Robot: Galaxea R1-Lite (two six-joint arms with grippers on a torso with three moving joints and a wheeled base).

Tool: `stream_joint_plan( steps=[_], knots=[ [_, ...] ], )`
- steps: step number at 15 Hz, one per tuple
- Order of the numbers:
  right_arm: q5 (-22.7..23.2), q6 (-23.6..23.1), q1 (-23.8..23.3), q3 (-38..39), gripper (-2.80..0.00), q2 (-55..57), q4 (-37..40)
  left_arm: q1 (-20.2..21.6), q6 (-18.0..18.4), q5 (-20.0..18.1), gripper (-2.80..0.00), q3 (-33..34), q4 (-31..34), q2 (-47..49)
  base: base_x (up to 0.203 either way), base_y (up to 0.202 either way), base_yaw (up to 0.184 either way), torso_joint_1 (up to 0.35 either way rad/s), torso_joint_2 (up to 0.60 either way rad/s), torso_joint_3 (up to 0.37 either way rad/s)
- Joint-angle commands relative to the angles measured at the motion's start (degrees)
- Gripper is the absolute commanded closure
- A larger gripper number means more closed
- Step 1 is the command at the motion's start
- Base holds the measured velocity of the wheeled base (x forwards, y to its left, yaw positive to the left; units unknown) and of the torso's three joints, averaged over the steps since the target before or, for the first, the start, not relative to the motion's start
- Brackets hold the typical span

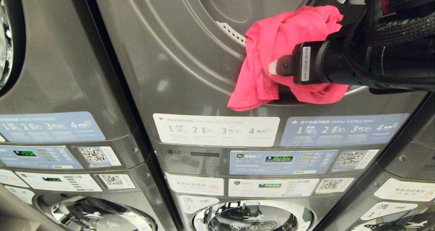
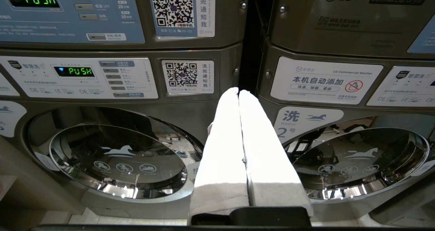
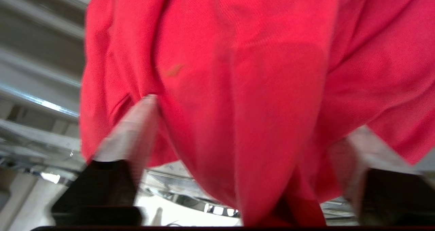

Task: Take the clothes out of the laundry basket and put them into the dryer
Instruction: Put the clothes in the dryer

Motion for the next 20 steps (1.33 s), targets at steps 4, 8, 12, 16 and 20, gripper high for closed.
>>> stream_joint_plan(
  steps=[4, 8, 12, 16, 20],
  knots=[
    [-0.98, 0.31, 0.0, -1.36, 0.0, 1.65, 0.47, 0.01, -0.01, 0.01, 0.0, -0.02, 0.0, -0.09, 0.0, 0.0, 0.0, 0.0, 0.0, 0.0],
    [-0.98, 0.49, 0.09, -4.13, 0.0, 0.49, 4.67, 0.01, -0.01, 0.01, 0.0, -0.05, 0.0, -0.09, 0.0, 0.0, 0.0, 0.0, 0.0, 0.0],
    [-0.98, 0.49, 0.01, -10.5, 0.0, 0.18, 6.73, 0.01, -0.01, 0.01, 0.0, 0.0, 0.0, -0.09, 0.0, 0.0, 0.0, 0.0, 0.0, 0.0],
    [-1.06, -0.93, -1.82, -15.63, 0.0, 4.2, -2.7, 0.01, -0.01, 0.01, 0.0, 0.0, 0.0, -0.09, 0.0, 0.0, 0.0, 0.0, 0.0, 0.0],
    [-0.45, -9.07, -6.43, -15.65, 0.0, 10.57, -29.55, 0.01, -0.01, 0.01, 0.0, 0.0, 0.0, -0.09, 0.0, 0.0, 0.0, 0.0, 0.0, 0.0]
  ],
)
